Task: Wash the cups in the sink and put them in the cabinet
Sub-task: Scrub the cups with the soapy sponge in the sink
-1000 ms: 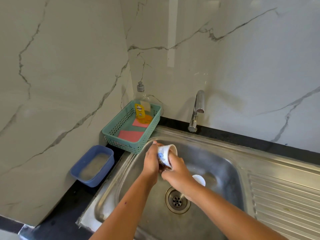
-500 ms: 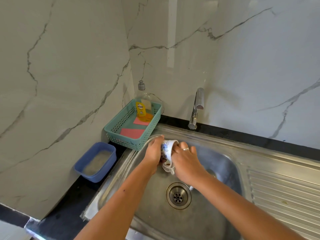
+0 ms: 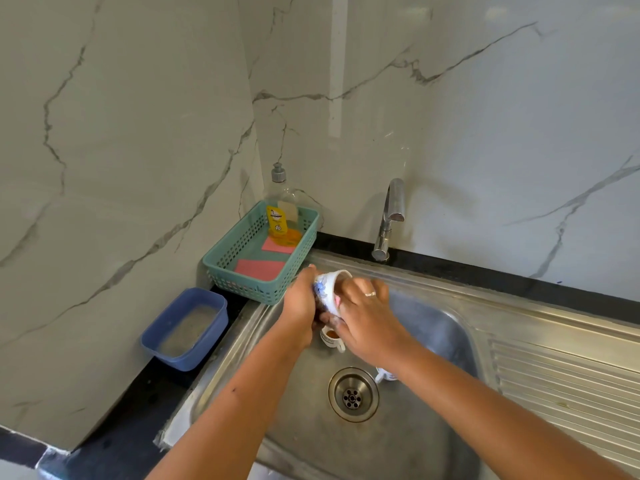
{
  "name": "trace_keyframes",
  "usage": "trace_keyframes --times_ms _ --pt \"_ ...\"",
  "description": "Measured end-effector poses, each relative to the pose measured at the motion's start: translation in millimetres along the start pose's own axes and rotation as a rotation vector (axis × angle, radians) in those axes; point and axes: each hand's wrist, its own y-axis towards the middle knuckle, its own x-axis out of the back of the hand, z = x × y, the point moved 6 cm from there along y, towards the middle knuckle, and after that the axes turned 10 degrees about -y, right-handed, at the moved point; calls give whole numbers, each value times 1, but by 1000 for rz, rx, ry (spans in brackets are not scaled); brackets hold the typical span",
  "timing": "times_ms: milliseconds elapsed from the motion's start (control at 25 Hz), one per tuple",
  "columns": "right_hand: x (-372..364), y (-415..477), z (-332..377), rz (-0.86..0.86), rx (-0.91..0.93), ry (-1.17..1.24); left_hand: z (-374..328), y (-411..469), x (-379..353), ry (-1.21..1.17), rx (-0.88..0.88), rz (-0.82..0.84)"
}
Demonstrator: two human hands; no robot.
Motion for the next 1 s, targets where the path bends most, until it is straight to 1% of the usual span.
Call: trace_keyframes --times_ms 40,80,120,160,200,240,320,360,400,480,560,600,640,720,760,800,840,880,920,1000 --pt "6 -1 -1 -72 112 -110 0 -2 1 18 23 -23" --pt "6 1 -4 -107 156 -154 0 -1 1 14 20 -34" --pt "6 4 -5 -85 122 -122 -3 -1 1 -1 -6 -38" --pt "8 8 -4 -30 27 -9 -7 1 2 -7 -65 -38" --pt "7 10 0 32 -116 161 -12 2 2 2 -162 -36" --pt "5 10 4 81 -285 399 -17 3 4 36 -301 -28" --pt "0 4 7 118 -678 932 -25 -2 5 180 -655 14" --pt "-4 1 7 126 -862 1116 -27 -7 5 282 -827 51" --pt "-5 0 6 127 -1001 1220 -27 -10 4 398 -970 97" --pt "-4 0 5 109 -1164 1329 -26 -12 3 626 -1147 164" --pt "0 1 4 79 -1226 1381 -25 -12 2 759 -1217 197" --pt "1 2 2 64 -1236 1383 -23 -12 2 776 -1231 215" --pt "1 1 1 53 -1231 1360 -22 -13 3 756 -1217 238" --pt "3 -2 -3 -4 -1184 1235 -20 -17 2 640 -1133 273" --pt "7 -2 -5 -56 -1106 1125 -19 -21 0 558 -1083 275" --pt "12 -2 -5 -121 -972 980 -19 -22 -1 466 -1013 262" --pt "18 -3 -2 -186 -774 787 -19 -22 -2 366 -905 234" --pt "23 -2 3 -237 -527 579 -18 -15 1 267 -748 187" --pt "25 -3 10 -257 -280 356 -15 -7 6 181 -552 135" --pt "23 -9 13 -275 105 -50 -3 4 15 98 -122 74"
